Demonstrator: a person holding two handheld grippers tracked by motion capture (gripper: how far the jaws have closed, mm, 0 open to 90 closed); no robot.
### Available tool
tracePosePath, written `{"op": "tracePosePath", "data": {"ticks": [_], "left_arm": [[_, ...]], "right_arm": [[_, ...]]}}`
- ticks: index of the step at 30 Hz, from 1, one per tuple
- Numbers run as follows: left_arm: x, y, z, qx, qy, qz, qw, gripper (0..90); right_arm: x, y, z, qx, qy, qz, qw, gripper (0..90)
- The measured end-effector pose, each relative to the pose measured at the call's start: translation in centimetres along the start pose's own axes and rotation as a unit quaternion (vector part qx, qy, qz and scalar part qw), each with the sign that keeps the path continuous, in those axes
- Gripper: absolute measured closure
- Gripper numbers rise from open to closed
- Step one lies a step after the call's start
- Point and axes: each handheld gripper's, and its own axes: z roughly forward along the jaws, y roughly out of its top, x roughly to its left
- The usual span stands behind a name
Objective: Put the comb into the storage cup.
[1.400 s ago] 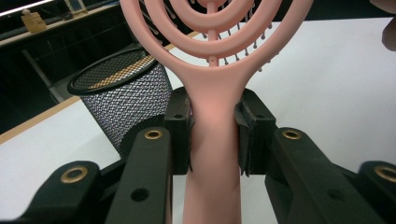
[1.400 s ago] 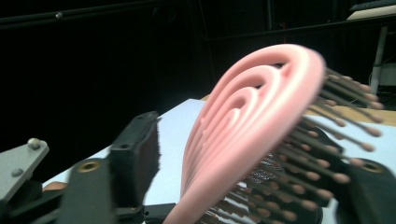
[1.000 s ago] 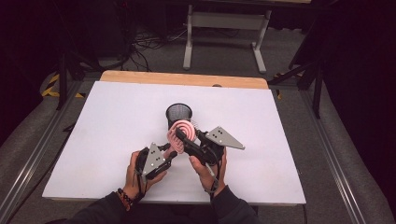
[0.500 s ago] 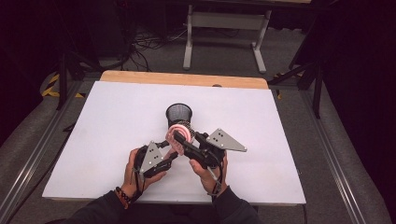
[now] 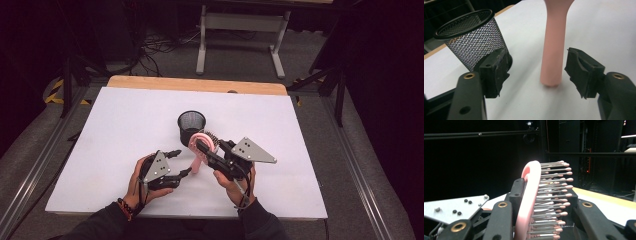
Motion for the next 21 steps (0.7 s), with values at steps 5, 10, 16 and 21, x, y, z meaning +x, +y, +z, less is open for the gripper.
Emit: {"op": "tracePosePath", "data": {"ticks": [5, 10, 16, 21], "left_arm": [[0.8, -0.2, -0.5, -0.008, -0.018, -0.01, 0.9998, 22.5], [1.7, -0.4, -1.1, -0.014, -0.028, -0.012, 0.9995, 15.6], [2.4, -0.3, -2.1, -0.011, -0.022, 0.003, 0.9997, 11.4], [3.2, -0.3, -3.2, -0.018, -0.025, 0.001, 0.9995, 7.7]], "right_arm": [[-0.6, 0.3, -0.5, 0.001, -0.004, -0.007, 1.0, 63.2], [-0.9, 0.4, -0.7, 0.007, -0.011, -0.013, 0.9998, 63.2], [-1.2, 0.5, -0.9, 0.01, -0.015, -0.017, 0.9997, 63.2], [-1.5, 0.7, -1.1, 0.01, -0.017, -0.017, 0.9997, 63.2]]}}
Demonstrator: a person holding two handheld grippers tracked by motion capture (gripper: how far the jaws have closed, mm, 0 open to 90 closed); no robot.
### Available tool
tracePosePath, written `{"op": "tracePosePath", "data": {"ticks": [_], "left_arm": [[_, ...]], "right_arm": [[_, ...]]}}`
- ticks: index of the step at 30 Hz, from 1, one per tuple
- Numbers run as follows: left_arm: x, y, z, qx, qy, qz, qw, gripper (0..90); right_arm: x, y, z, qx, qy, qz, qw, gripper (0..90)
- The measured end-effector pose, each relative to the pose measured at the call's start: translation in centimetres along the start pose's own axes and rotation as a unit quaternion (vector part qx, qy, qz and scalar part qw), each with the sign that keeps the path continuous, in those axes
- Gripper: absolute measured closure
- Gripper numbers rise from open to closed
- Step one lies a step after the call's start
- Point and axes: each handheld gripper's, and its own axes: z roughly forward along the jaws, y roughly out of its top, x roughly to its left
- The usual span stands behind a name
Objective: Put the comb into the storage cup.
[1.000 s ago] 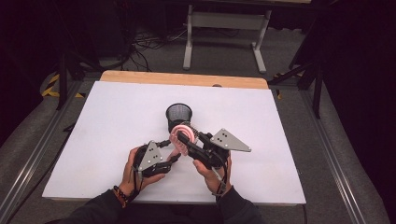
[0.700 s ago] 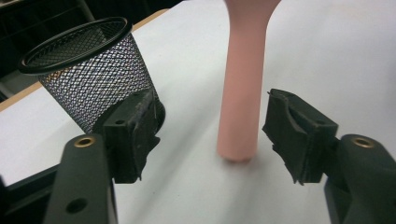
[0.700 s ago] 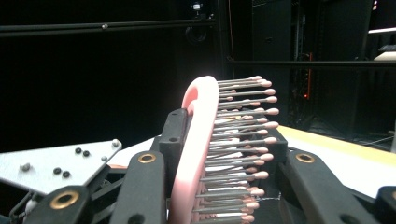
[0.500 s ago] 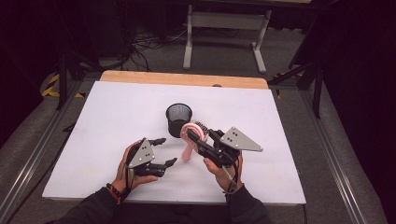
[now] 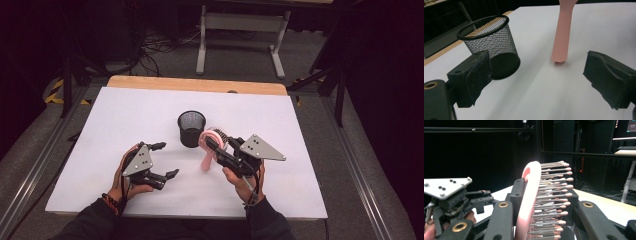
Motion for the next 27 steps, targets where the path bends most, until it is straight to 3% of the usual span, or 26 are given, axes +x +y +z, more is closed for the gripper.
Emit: {"op": "tracePosePath", "data": {"ticks": [8, 21, 24, 27], "left_arm": [[1.1, -0.8, -1.7, -0.003, 0.001, -0.011, 0.9999, 6.2], [1.7, -1.9, -3.6, 0.002, 0.003, -0.008, 1.0, 5.6], [1.8, -2.4, -4.0, 0.007, 0.018, -0.012, 0.9997, 5.4], [1.8, -2.7, -4.6, 0.002, 0.018, -0.015, 0.9997, 5.4]], "right_arm": [[-0.6, 0.3, -0.4, -0.005, -0.007, 0.003, 1.0, 63.2], [-1.5, 0.7, -1.0, -0.007, -0.021, -0.001, 0.9998, 63.2], [-1.7, 0.6, -1.1, -0.006, -0.026, -0.002, 0.9996, 63.2], [-2.0, 0.6, -1.2, -0.004, -0.031, 0.0, 0.9995, 63.2]]}}
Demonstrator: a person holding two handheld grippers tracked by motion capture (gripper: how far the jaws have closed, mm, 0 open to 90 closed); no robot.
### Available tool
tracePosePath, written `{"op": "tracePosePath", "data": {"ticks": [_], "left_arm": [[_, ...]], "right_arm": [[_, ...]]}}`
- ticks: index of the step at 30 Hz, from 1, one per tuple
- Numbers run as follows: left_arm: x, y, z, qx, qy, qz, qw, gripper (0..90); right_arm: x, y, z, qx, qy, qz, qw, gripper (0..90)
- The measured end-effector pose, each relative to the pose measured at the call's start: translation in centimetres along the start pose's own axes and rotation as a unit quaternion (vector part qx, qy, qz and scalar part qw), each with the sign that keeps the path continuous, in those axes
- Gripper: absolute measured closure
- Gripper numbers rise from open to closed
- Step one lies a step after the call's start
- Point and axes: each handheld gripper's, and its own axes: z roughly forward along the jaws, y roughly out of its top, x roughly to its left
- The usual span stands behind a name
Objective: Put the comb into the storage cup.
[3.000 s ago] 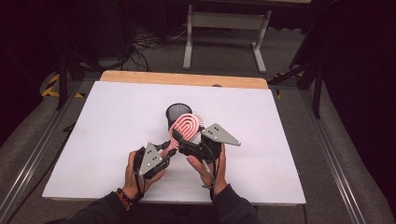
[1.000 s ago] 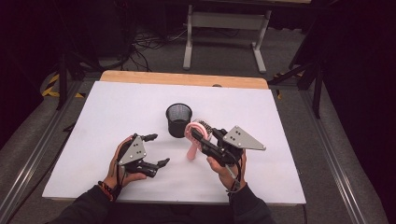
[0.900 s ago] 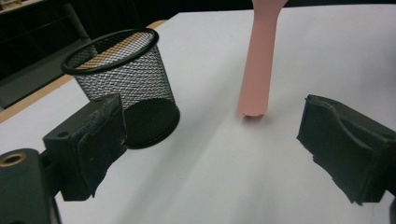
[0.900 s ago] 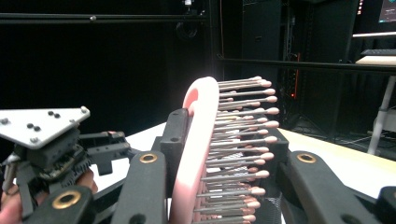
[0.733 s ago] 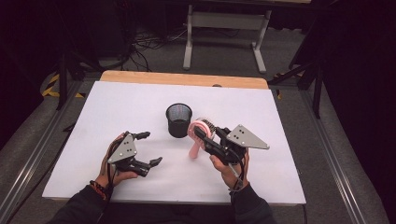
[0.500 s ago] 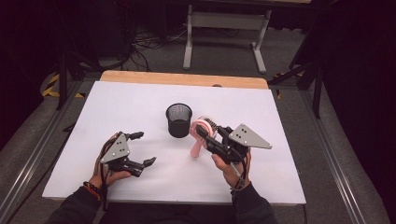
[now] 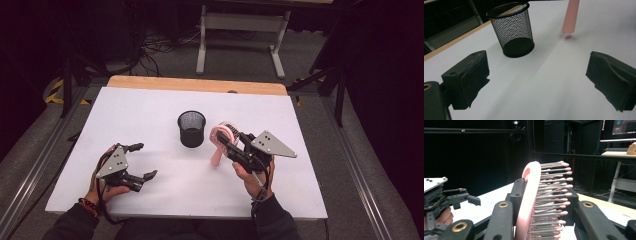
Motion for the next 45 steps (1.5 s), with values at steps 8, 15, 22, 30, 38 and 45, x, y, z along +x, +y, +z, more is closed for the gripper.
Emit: {"op": "tracePosePath", "data": {"ticks": [8, 15, 22, 30, 38, 45], "left_arm": [[0.7, -1.2, -1.5, 0.003, 0.015, -0.014, 0.9998, 5.6], [0.8, -1.8, -2.1, 0.011, 0.022, -0.015, 0.9996, 4.9], [0.6, -2.3, -2.9, 0.013, 0.021, -0.023, 0.9994, 4.4], [0.6, -2.7, -3.4, 0.014, 0.026, -0.026, 0.9992, 4.2], [0.4, -2.6, -3.5, 0.014, 0.026, -0.028, 0.9992, 4.1], [0.3, -2.6, -3.3, 0.01, 0.016, -0.029, 0.9994, 4.1]], "right_arm": [[-0.5, 0.1, -0.1, 0.008, -0.016, 0.001, 0.9998, 63.2], [-1.0, 0.5, -0.1, 0.007, -0.021, -0.004, 0.9998, 63.2], [-1.8, 0.9, -0.1, 0.002, -0.025, -0.006, 0.9997, 63.2], [-2.0, 2.5, -0.3, -0.018, -0.032, -0.018, 0.9992, 63.2], [-2.4, 3.6, 0.3, -0.02, -0.036, -0.031, 0.9987, 63.3], [-2.8, 4.6, 0.6, -0.024, -0.038, -0.029, 0.9986, 63.2]]}}
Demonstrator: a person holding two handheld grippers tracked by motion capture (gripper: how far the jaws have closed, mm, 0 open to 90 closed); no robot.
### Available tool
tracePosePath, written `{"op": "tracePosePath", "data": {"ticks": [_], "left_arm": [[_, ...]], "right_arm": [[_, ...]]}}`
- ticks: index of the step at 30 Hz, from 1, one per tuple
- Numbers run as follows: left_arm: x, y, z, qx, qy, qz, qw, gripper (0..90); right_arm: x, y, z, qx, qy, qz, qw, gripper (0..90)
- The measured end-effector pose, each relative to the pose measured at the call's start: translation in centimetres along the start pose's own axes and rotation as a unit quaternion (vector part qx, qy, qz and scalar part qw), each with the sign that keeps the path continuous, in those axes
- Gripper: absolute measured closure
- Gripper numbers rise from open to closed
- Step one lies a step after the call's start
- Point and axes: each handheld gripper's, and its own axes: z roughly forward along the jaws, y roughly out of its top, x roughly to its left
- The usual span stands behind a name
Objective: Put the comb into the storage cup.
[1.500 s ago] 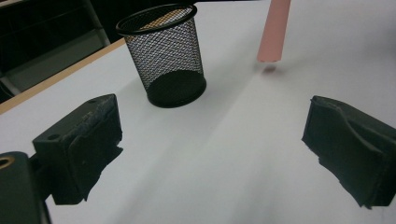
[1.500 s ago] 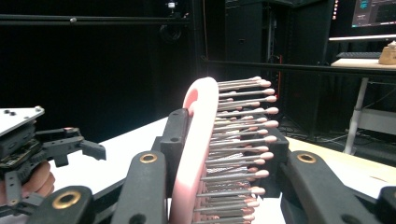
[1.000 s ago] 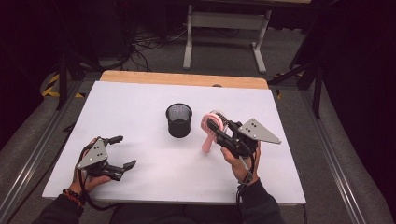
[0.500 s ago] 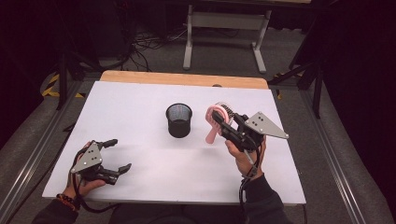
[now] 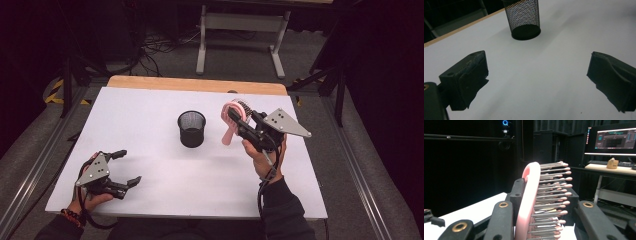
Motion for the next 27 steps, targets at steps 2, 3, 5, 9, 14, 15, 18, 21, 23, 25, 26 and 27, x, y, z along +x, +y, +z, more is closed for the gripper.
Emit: {"op": "tracePosePath", "data": {"ticks": [2, 3, 5, 9, 14, 15, 18, 21, 23, 25, 26, 27], "left_arm": [[0.0, 0.0, 0.1, 0.002, -0.004, 0.001, 1.0, 4.1], [-0.1, 0.0, 0.1, 0.005, -0.003, 0.004, 1.0, 4.1], [-0.1, 0.0, 0.1, 0.006, -0.004, 0.005, 1.0, 4.1], [0.0, 0.1, 0.1, 0.002, -0.003, 0.002, 1.0, 4.1], [-0.1, 0.2, 0.1, -0.001, -0.005, 0.0, 1.0, 4.2], [-0.1, 0.2, 0.1, -0.004, -0.006, -0.002, 1.0, 4.2], [-0.1, 0.2, 0.1, -0.003, -0.004, -0.002, 1.0, 4.2], [0.0, 0.2, 0.1, -0.003, -0.007, -0.007, 0.9999, 4.3], [0.0, 0.1, 0.2, -0.006, -0.008, -0.013, 0.9999, 4.5], [0.0, 0.1, 0.2, -0.006, -0.009, -0.011, 0.9999, 4.5], [0.0, 0.1, 0.2, -0.006, -0.009, -0.011, 0.9999, 4.5], [0.0, 0.1, 0.2, -0.005, -0.01, -0.011, 0.9999, 4.5]], "right_arm": [[-0.1, 0.3, 0.1, -0.002, 0.0, 0.0, 1.0, 63.2], [-0.1, 0.4, 0.1, -0.003, 0.002, 0.0, 1.0, 63.2], [-0.1, 0.6, 0.3, -0.005, 0.0, -0.004, 1.0, 63.2], [0.1, 1.1, 0.5, -0.006, 0.0, -0.003, 1.0, 63.3], [0.1, 1.5, 0.9, -0.007, 0.001, -0.008, 0.9999, 63.2], [0.1, 1.6, 1.0, -0.006, 0.0, -0.01, 0.9999, 63.2], [0.2, 1.7, 1.3, -0.004, 0.0, -0.012, 0.9999, 63.2], [0.4, 1.8, 1.4, -0.005, 0.003, -0.015, 0.9999, 63.2], [0.6, 1.9, 1.6, -0.004, 0.006, -0.019, 0.9998, 63.2], [0.6, 1.9, 1.7, -0.004, 0.007, -0.019, 0.9998, 63.2], [0.7, 1.9, 1.8, -0.004, 0.009, -0.018, 0.9998, 63.2], [0.7, 1.9, 1.9, -0.003, 0.008, -0.019, 0.9998, 63.2]]}}
